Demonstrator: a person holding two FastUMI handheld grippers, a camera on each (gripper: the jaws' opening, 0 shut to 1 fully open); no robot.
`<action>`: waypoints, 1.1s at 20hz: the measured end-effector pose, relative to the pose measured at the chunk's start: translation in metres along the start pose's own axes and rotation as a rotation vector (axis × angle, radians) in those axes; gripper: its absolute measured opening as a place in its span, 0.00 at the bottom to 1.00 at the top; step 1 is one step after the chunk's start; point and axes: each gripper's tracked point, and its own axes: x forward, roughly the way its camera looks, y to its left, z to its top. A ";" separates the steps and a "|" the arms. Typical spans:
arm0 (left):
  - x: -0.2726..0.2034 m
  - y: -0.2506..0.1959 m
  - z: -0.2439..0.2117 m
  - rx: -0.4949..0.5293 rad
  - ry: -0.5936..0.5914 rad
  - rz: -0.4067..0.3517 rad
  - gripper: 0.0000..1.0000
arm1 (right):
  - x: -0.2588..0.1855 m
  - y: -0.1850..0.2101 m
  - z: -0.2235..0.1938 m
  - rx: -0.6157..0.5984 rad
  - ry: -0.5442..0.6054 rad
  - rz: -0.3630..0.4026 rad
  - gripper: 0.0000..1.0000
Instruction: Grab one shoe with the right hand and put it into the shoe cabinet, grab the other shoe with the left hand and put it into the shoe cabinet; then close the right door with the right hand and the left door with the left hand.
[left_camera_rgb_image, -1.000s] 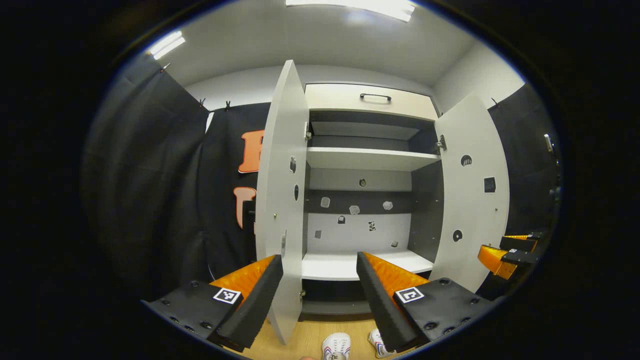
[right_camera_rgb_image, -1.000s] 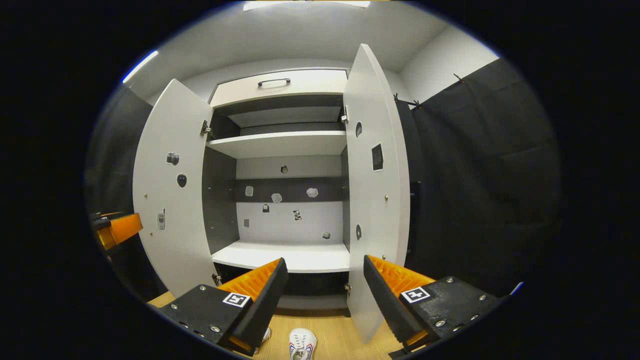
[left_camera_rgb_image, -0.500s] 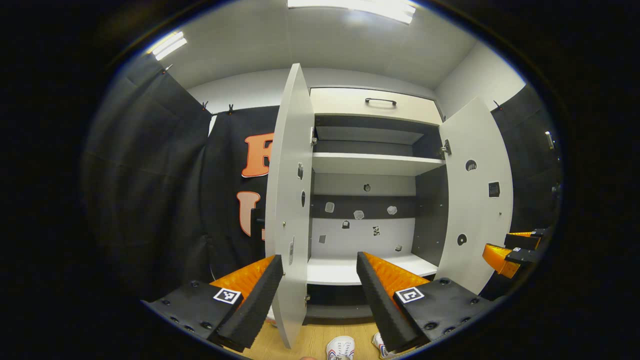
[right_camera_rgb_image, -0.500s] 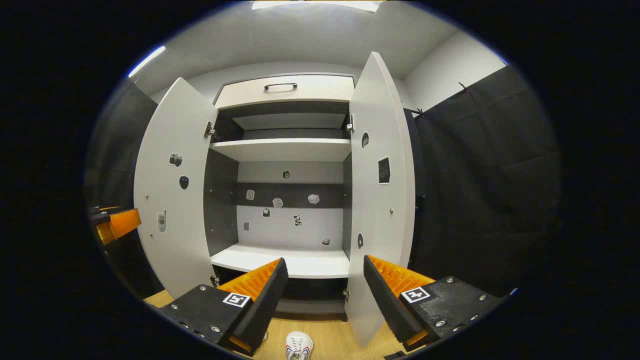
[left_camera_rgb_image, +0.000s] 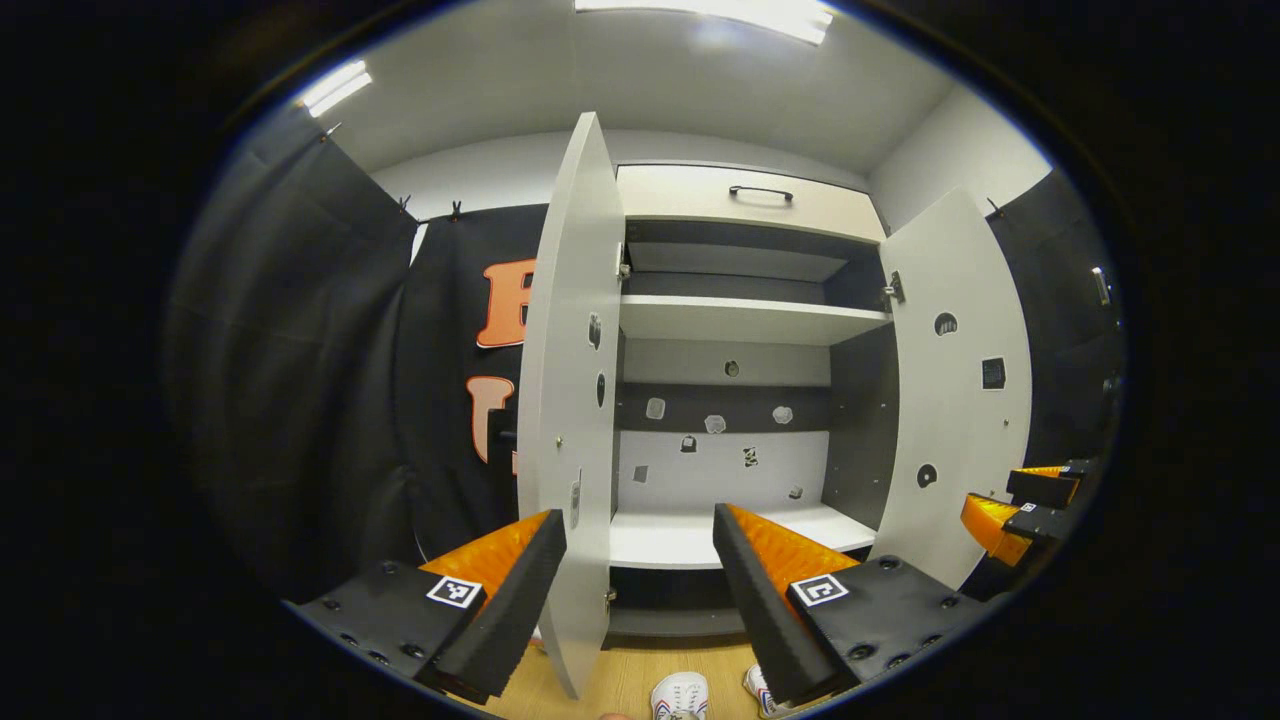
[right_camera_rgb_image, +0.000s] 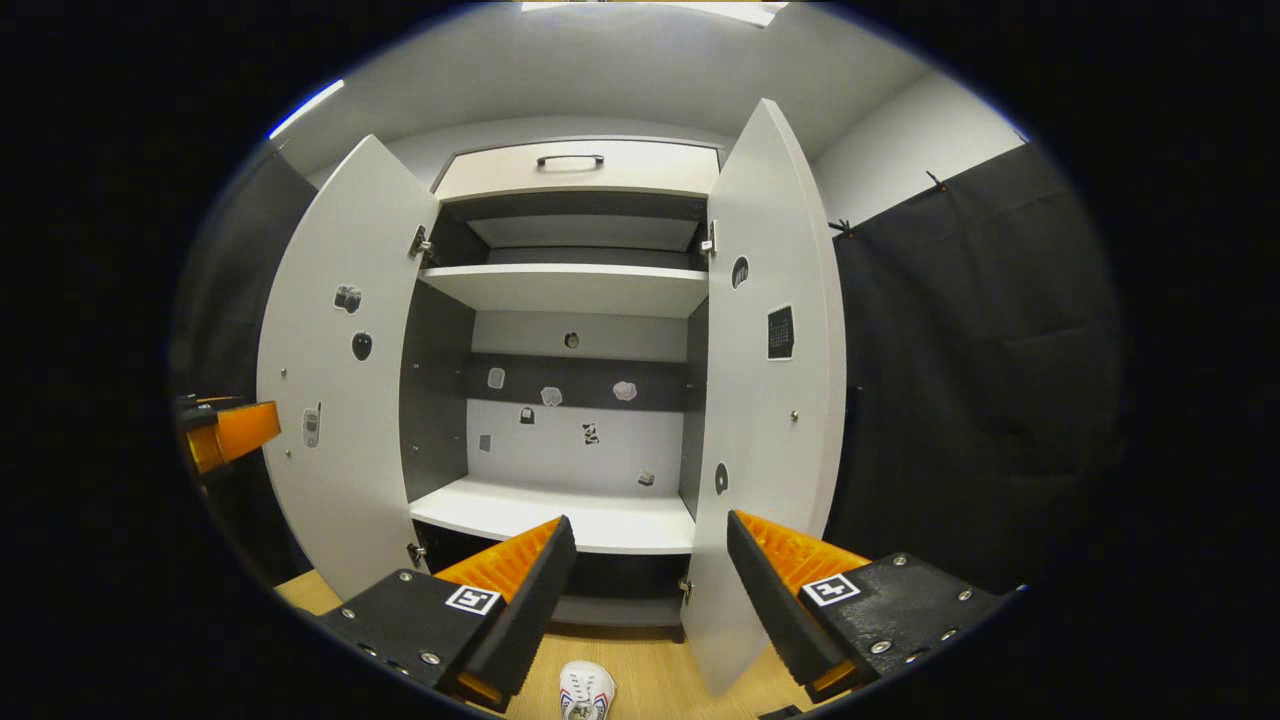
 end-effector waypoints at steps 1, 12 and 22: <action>0.001 0.000 0.000 -0.001 0.000 0.000 0.99 | 0.002 0.003 -0.004 0.003 0.007 0.005 0.94; 0.014 0.001 -0.008 0.009 0.013 0.003 0.96 | 0.023 0.027 -0.110 -0.016 0.168 0.069 0.94; 0.017 0.011 -0.017 0.019 0.034 0.014 0.96 | 0.015 0.032 -0.287 -0.040 0.471 0.051 0.94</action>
